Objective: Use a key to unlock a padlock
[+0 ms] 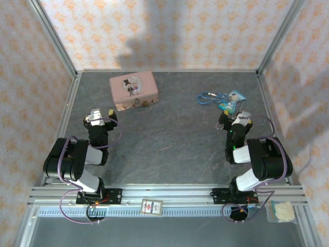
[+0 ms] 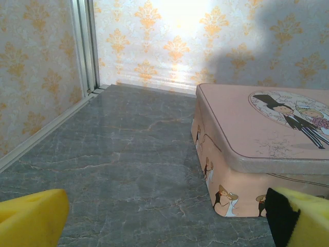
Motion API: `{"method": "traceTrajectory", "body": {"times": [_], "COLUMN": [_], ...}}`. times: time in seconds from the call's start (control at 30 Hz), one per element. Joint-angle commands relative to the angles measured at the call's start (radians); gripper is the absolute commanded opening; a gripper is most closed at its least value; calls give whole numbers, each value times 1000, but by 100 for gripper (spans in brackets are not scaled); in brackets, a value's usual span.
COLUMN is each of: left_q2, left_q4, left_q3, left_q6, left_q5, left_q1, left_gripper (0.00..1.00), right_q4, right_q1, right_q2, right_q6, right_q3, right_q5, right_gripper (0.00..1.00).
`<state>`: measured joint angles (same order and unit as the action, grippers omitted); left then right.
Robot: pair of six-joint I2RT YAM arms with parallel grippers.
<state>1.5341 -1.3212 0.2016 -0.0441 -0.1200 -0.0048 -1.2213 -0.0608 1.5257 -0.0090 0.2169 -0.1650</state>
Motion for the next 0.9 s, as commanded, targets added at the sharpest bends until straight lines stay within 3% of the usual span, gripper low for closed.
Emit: {"method": "traceTrajectory", "body": {"times": [0.0,0.87], "left_q2": [1,1], "left_q4": [-18,-21], "left_q3": [2,2], "left_q6": [2,4], "left_q5": [-17,-25], "left_q1": [3,-3], "left_gripper": [99,99], "right_q4": [-49,-39], "right_q1": [-7,-10], "right_q2": [-8,-19], "right_q6": [4,2], "right_q3": [-6,-3], "right_q5": [-22,-30], "right_gripper": [100,100]}}
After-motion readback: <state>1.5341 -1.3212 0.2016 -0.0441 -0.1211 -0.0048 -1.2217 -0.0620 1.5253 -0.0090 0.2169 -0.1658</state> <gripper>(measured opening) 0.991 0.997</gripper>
